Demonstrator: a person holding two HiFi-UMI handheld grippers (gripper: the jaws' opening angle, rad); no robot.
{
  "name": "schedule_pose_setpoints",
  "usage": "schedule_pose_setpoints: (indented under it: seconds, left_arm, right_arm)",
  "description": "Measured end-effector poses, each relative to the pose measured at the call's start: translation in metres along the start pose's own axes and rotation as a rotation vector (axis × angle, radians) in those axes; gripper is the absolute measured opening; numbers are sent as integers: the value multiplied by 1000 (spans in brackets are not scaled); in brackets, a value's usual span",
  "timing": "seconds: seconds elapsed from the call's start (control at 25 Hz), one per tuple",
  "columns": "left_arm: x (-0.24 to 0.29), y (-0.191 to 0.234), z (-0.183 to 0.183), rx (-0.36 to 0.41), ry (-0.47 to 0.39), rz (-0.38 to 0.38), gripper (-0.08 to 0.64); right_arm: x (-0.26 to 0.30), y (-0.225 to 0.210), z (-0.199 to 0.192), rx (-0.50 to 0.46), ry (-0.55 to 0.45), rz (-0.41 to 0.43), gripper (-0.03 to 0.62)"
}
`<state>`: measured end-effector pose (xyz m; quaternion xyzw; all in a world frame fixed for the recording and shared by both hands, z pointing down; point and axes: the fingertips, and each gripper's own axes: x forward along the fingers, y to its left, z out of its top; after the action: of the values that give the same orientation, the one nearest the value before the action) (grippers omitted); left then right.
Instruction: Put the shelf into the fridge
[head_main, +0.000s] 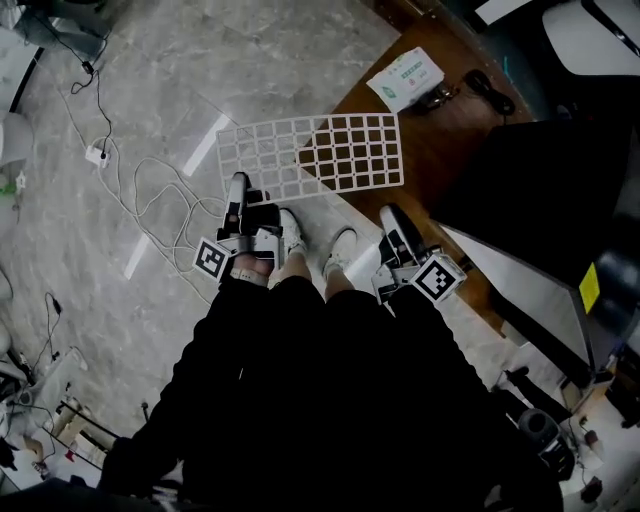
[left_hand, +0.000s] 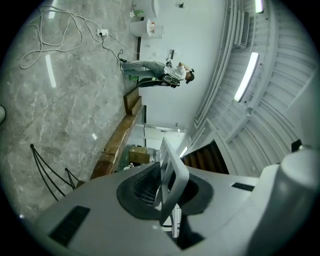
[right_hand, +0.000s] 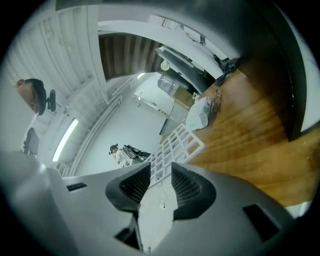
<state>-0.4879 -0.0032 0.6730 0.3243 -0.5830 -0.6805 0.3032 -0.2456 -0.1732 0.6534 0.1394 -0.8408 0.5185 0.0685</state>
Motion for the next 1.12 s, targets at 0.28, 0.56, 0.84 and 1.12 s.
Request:
schedule_pose_setpoints:
  seconds: [0.28,0.56,0.84,1.12]
  left_arm:
    - [-15,-74,4,-9,-29,-46,40]
    - [-25,-126,3,0,-28,-73,41]
    - [-23,-157,-6,15,-3,-111,41]
    - [2,-173,-1,-6,31,-127,41]
  right_arm:
    - [-1,25,22,161,-93,86,180]
    - [9,49,49,301,-175,145,196]
    - [16,63,77,407,-279,145,127]
    - [28,85,102,454,-406,163,52]
